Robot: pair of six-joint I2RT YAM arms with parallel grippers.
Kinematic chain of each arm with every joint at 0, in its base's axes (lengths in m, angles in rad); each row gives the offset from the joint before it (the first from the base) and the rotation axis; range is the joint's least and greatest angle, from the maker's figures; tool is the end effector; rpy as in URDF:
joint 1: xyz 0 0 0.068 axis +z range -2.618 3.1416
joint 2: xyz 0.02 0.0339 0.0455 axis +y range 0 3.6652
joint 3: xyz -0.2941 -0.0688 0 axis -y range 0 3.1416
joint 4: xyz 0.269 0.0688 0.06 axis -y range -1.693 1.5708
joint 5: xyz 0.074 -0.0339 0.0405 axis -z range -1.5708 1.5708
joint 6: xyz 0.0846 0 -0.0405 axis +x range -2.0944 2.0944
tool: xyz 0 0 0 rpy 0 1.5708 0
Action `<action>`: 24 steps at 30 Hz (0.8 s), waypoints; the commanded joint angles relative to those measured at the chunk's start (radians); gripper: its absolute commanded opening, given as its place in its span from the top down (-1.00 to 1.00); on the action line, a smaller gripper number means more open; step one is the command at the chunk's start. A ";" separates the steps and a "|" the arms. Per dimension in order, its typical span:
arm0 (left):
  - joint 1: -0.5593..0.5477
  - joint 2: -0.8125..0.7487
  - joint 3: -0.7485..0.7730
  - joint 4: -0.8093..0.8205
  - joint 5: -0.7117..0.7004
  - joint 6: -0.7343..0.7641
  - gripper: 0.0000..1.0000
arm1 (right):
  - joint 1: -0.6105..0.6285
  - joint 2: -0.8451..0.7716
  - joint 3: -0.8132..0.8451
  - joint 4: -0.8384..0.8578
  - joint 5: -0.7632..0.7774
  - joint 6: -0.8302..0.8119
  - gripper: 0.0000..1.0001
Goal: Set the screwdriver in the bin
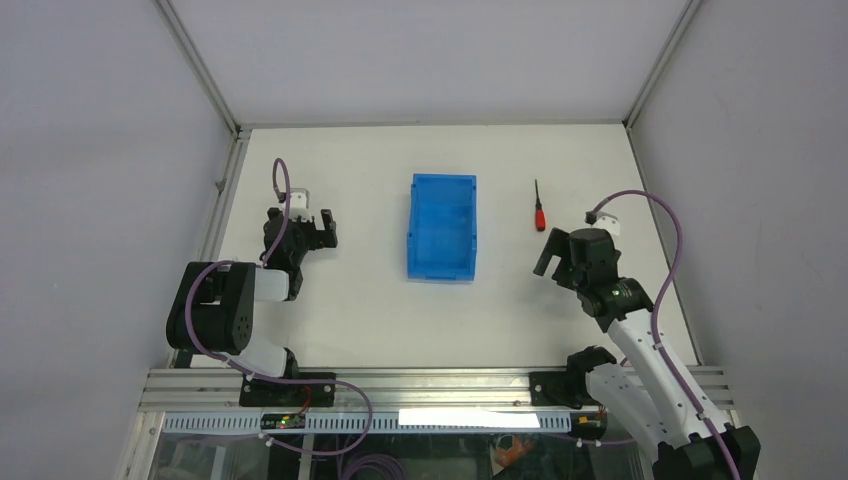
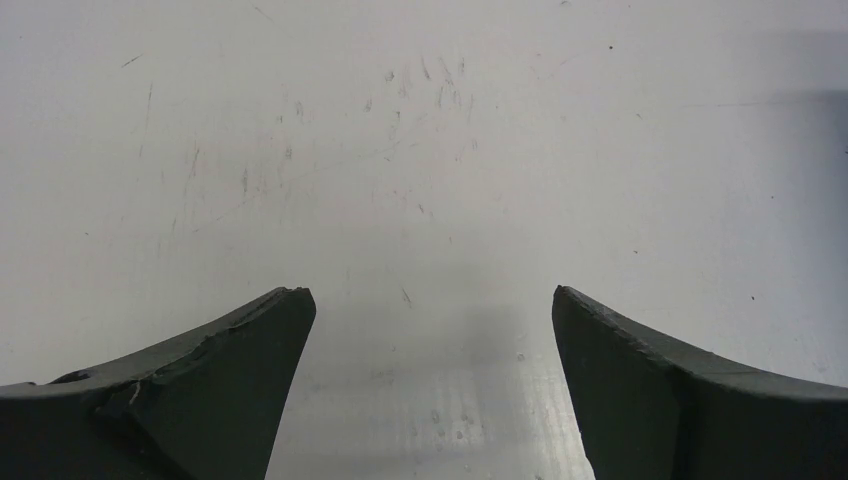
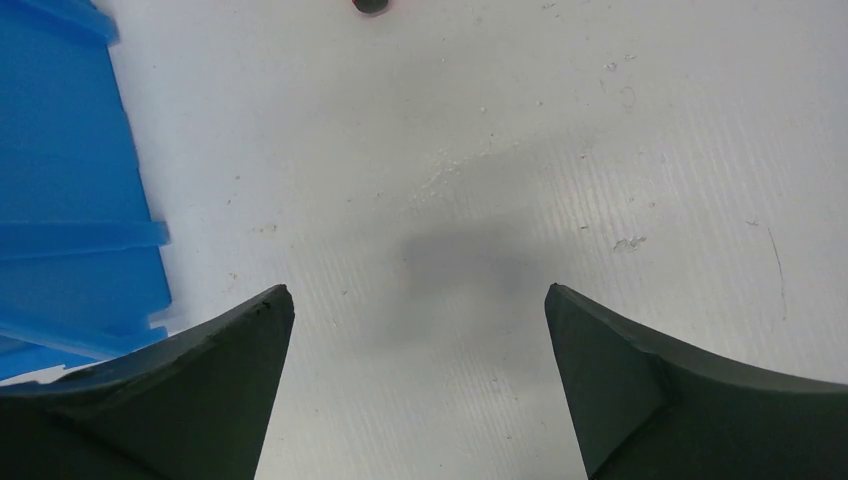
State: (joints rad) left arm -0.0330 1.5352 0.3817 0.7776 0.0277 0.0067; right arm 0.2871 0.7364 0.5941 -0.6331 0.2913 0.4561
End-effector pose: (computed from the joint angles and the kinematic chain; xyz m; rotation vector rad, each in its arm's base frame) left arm 0.3207 -0.0129 0.1276 0.0570 1.9460 -0.0444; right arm 0.1868 0.0298 0.2237 0.3356 2.2814 0.0365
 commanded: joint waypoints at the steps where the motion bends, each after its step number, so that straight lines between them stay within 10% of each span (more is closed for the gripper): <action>1: -0.006 -0.028 0.000 0.028 0.006 -0.017 -0.98 | 0.008 -0.002 0.026 0.020 0.018 0.014 -1.00; 8: -0.007 -0.028 0.001 0.028 0.005 -0.017 -0.98 | 0.009 0.156 0.174 0.046 0.012 -0.054 -1.00; 24: -0.007 -0.028 0.001 0.027 0.006 -0.017 -0.98 | -0.138 1.105 0.831 -0.008 -0.110 -0.256 -0.91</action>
State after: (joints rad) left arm -0.0330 1.5352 0.3817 0.7776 0.0277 0.0067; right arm 0.1631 1.7267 1.3228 -0.5888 0.2256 0.2508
